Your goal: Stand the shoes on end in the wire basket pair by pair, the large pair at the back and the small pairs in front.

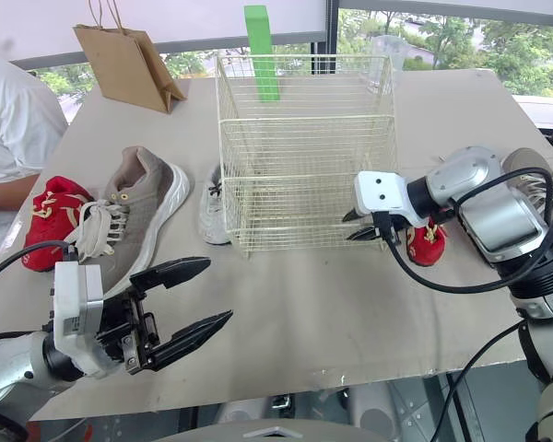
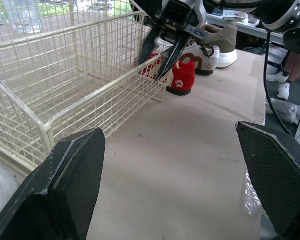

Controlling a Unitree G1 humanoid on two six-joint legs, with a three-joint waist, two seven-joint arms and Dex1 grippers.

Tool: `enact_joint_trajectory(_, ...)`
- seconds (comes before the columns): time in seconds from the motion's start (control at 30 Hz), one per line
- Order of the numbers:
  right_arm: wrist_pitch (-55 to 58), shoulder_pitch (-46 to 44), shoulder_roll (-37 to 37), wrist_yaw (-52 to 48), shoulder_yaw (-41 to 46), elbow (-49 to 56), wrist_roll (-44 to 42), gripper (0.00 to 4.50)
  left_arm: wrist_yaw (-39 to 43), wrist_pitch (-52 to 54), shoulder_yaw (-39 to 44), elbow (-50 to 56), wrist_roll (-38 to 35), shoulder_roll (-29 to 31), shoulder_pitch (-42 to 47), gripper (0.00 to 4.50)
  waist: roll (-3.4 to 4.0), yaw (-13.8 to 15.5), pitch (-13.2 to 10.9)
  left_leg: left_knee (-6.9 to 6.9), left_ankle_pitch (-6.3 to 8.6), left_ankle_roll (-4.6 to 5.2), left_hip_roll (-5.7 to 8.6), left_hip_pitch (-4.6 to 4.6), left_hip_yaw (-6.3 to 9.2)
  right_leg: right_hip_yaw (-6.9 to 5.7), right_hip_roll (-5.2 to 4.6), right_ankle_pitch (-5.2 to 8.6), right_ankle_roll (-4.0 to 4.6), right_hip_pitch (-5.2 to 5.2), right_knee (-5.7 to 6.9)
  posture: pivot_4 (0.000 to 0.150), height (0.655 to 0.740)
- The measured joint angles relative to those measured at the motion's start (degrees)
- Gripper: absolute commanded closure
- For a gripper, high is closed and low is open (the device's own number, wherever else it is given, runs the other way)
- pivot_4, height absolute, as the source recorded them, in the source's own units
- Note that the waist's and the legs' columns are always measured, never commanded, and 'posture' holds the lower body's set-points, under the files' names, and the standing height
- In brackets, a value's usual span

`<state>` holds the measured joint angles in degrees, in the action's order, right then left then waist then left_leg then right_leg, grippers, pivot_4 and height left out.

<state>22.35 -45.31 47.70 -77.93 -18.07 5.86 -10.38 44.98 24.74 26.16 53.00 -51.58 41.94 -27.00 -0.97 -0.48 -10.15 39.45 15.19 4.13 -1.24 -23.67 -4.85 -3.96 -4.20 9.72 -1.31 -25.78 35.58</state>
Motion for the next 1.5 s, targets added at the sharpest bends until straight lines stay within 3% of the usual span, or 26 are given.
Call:
enact_joint_trajectory(0.1,4.2,1.0,0.6,2.7,4.5,4.3,-2.4,0.14,-0.1,0.8,-2.2,-1.2,-0.6,0.7,2.9,0.00,0.03,0.2,0.0,0.00,-0.02,-0.03,0.00,-0.04,0.01,-0.01,0.00,0.00,0.01,-0.02,-0.01,0.150,0.7400)
enact_joint_trajectory(0.13,4.6,1.1,0.7,3.0,5.2,5.1,-2.8,0.06,-0.1,0.9,-2.3,-1.3,-0.8,0.7,3.1,0.00,0.03,0.2,0.0,0.00,-0.02,-0.03,0.00,-0.04,0.01,-0.01,0.00,0.00,0.01,-0.02,0.00,0.150,0.7400)
enact_joint_trajectory(0.27,16.4,6.2,3.2,8.0,16.3,18.7,-11.6,0.06,-1.8,3.3,-6.1,-3.2,-4.3,1.3,9.8,0.00,0.07,1.2,0.0,-0.01,-0.05,-0.10,0.00,-0.05,0.04,-0.01,-0.01,-0.01,0.01,-0.01,0.01,0.150,0.7400)
enact_joint_trajectory(0.33,27.1,8.9,5.1,11.3,25.7,26.5,-20.6,0.06,-3.2,5.0,-9.4,-4.0,-6.6,1.2,14.5,0.00,0.06,1.6,0.0,0.00,0.03,0.00,0.01,-0.05,0.07,-0.01,-0.06,-0.01,0.01,0.02,0.00,0.150,0.7400)
enact_joint_trajectory(0.47,40.3,12.7,4.8,18.6,39.1,34.3,-31.2,0.06,-5.3,7.6,-14.4,-6.1,-8.5,0.8,21.9,0.00,-0.01,1.8,0.0,0.03,0.04,0.07,0.02,-0.03,0.10,-0.01,-0.04,-0.02,0.00,0.08,0.00,0.150,0.7400)
enact_joint_trajectory(0.53,46.1,16.6,0.7,27.9,48.2,39.8,-32.4,0.06,-5.9,9.7,-18.1,-8.7,-9.3,0.0,28.0,0.00,-0.12,1.9,0.1,0.06,0.04,0.08,0.02,0.00,0.11,-0.01,0.01,-0.01,-0.01,0.15,0.02,0.150,0.7400)
enact_joint_trajectory(0.63,49.1,21.6,-2.5,35.2,54.5,43.8,-31.5,0.06,-6.1,11.1,-21.1,-10.6,-9.4,-0.8,32.5,0.00,-0.09,1.8,0.1,0.05,0.04,0.09,0.03,0.01,0.02,0.05,0.04,-0.01,-0.03,0.11,0.05,0.150,0.7400)
enact_joint_trajectory(0.73,51.5,39.5,-4.7,41.7,60.8,49.7,-25.3,0.06,-3.7,12.6,-25.7,-14.3,-8.1,-1.5,39.2,0.00,-0.17,2.9,0.2,0.01,-0.12,-0.14,0.14,-0.07,0.29,-0.02,0.11,-0.03,-0.20,0.19,0.05,0.150,0.7400)
enact_joint_trajectory(0.77,52.6,44.7,-6.6,44.3,61.1,49.4,-22.9,0.06,-2.3,12.6,-26.9,-16.1,-6.8,-1.5,40.9,0.00,-0.19,2.8,0.2,0.01,-0.13,-0.16,0.11,-0.05,0.17,0.02,0.16,0.02,-0.34,0.15,0.05,0.150,0.7400)
enact_joint_trajectory(0.87,50.0,48.8,-8.5,49.4,62.8,47.4,-17.7,0.06,0.6,12.5,-29.9,-18.6,-3.6,-2.3,44.1,0.00,0.01,1.8,0.1,0.02,-0.01,0.07,0.15,0.09,-0.12,0.32,0.15,0.14,-0.33,0.17,0.06,0.150,0.7400)
enact_joint_trajectory(1.03,47.8,50.0,-9.5,51.7,66.3,43.6,-15.3,0.06,4.1,12.1,-32.7,-20.9,-0.4,-4.0,47.8,0.00,-0.01,1.3,0.1,0.04,-0.01,0.09,0.14,0.21,-0.05,0.44,0.24,0.15,-0.31,0.20,0.22,0.150,0.7400)
enact_joint_trajectory(1.27,47.3,54.2,-3.2,51.3,68.5,29.4,-11.2,0.06,5.4,12.7,-33.0,-21.9,-0.2,-6.5,51.2,0.00,-0.01,1.3,0.1,0.02,0.00,0.13,0.17,0.10,0.02,0.46,0.27,0.15,-0.31,0.16,0.15,0.150,0.7400)
enact_joint_trajectory(1.5,44.8,49.2,3.3,50.8,64.9,12.7,-9.1,0.06,4.8,14.3,-32.3,-21.9,-1.3,-7.2,53.6,0.00,-0.02,1.2,0.1,0.04,-0.01,0.14,0.18,0.25,-0.06,0.67,0.37,0.15,-0.31,0.23,0.21,0.150,0.7400)
